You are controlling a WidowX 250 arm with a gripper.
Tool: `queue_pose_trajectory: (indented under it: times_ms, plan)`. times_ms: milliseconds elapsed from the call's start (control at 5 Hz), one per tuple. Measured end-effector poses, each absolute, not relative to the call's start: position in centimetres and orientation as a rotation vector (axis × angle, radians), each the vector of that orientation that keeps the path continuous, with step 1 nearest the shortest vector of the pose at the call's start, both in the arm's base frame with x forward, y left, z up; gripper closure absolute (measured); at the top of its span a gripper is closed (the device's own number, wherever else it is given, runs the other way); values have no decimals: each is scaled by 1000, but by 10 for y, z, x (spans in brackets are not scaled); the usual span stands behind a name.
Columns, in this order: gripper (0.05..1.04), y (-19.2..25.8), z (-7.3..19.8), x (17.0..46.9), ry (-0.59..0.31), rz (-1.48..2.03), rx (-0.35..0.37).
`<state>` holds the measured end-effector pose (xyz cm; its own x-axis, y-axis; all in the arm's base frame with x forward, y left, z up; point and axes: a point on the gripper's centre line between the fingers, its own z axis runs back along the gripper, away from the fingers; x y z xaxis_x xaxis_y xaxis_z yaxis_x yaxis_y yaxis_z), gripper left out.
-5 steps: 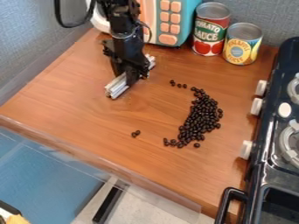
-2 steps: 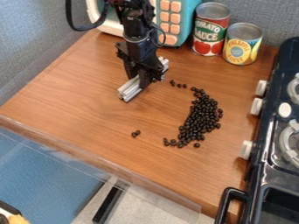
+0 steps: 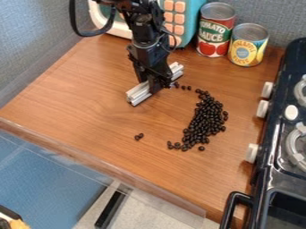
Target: Sweep into pile
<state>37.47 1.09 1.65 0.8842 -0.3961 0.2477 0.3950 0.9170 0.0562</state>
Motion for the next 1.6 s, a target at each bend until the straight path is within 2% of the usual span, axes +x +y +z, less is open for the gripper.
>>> queue_pose_trajectory:
  times_ms: [1200,1400,1600]
  plan:
    - [718,-30,21,345,-206,-491,-101]
    - [717,-29,30,343,-223,-488,-125]
    - [718,-12,56,343,-278,-462,-147]
